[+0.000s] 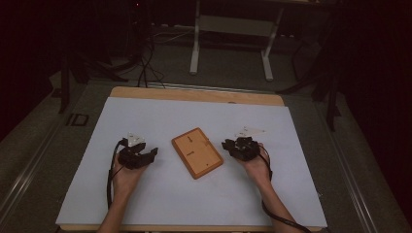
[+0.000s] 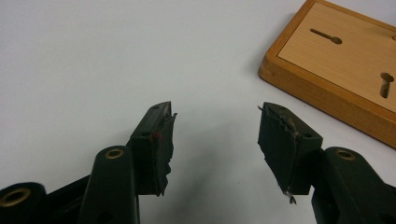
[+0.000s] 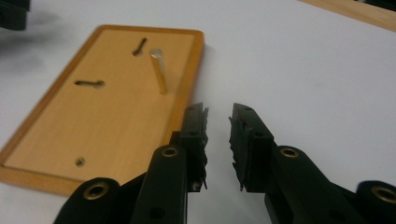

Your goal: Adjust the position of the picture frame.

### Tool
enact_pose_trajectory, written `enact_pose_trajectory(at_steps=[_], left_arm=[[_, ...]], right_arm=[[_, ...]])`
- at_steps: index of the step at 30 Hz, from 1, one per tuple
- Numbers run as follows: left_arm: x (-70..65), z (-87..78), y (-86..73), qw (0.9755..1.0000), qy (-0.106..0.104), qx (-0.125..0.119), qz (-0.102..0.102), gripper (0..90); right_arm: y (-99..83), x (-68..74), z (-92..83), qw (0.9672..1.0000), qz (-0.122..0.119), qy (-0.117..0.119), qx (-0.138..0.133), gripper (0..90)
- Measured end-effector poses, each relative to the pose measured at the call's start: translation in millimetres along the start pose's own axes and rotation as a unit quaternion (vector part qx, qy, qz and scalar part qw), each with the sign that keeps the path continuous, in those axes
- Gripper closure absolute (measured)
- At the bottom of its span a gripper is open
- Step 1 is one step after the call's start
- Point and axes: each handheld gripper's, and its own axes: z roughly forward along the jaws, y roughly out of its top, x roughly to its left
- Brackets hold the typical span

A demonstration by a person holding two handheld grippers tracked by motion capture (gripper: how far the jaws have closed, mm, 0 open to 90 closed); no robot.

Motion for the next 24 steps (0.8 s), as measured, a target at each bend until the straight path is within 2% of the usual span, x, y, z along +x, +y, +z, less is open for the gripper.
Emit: enact_pose_trajectory(at_steps=[5, 15, 20, 24], left_arm=[[-0.7, 1.1, -0.2, 1.0, 0.002, 0.002, 0.003, 45.0], [-0.4, 1.7, -0.4, 1.0, 0.003, 0.006, 0.004, 45.0], [-0.8, 2.4, -0.5, 1.0, 0.002, 0.007, 0.005, 45.0], [-0.6, 2.3, -0.5, 1.0, 0.001, 0.006, 0.004, 45.0]], right_arm=[[6.5, 7.6, 13.1, 0.9997, 0.006, 0.021, -0.011, 71.3], [14.5, 20.8, 32.9, 0.999, 0.011, 0.041, -0.016, 69.3], [17.5, 25.1, 43.4, 0.9989, 0.014, 0.042, -0.015, 69.9], [18.9, 29.4, 58.1, 0.9994, 0.016, 0.031, -0.004, 75.5]])
